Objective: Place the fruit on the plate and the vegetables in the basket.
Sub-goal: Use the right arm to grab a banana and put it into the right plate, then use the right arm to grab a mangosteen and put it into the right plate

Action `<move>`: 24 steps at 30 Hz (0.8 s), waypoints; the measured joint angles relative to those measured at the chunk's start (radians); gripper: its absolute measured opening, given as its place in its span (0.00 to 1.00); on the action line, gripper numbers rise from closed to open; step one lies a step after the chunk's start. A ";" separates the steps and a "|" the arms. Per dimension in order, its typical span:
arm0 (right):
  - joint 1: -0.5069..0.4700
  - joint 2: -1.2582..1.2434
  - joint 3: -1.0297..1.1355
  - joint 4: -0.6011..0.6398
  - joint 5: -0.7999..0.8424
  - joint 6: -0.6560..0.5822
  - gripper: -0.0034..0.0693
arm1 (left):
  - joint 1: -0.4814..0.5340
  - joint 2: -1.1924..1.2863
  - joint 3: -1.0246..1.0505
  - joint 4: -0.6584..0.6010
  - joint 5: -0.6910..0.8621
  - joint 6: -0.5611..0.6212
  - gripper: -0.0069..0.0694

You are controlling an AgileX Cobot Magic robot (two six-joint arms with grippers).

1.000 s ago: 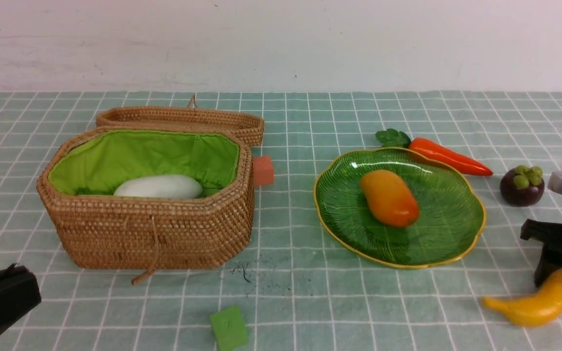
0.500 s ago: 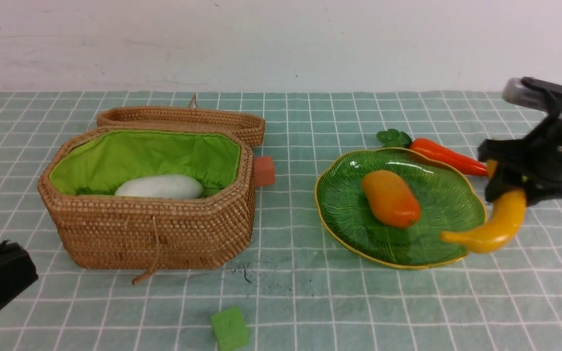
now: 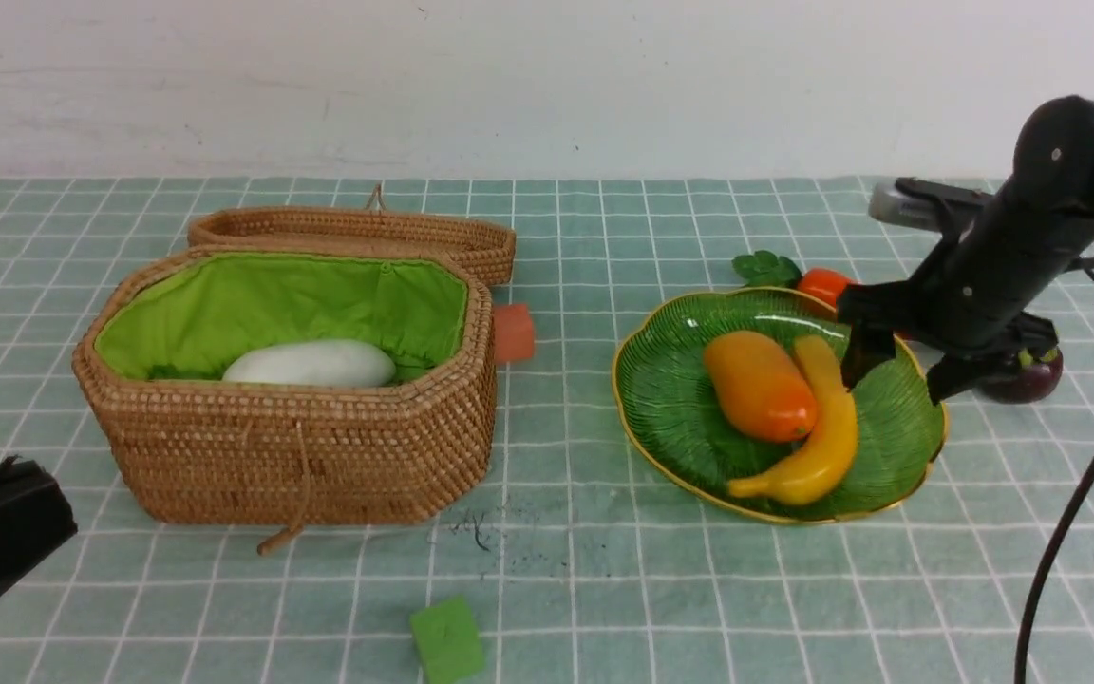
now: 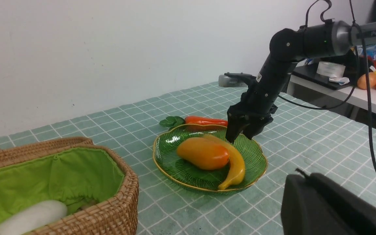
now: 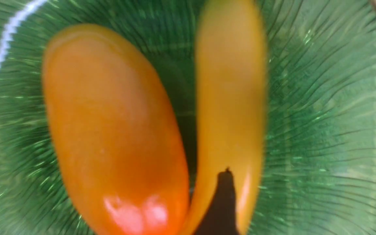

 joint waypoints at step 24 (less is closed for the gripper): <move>-0.219 0.111 -0.072 -0.118 -0.170 0.048 0.89 | -0.001 0.128 0.000 -0.001 -0.155 0.000 0.08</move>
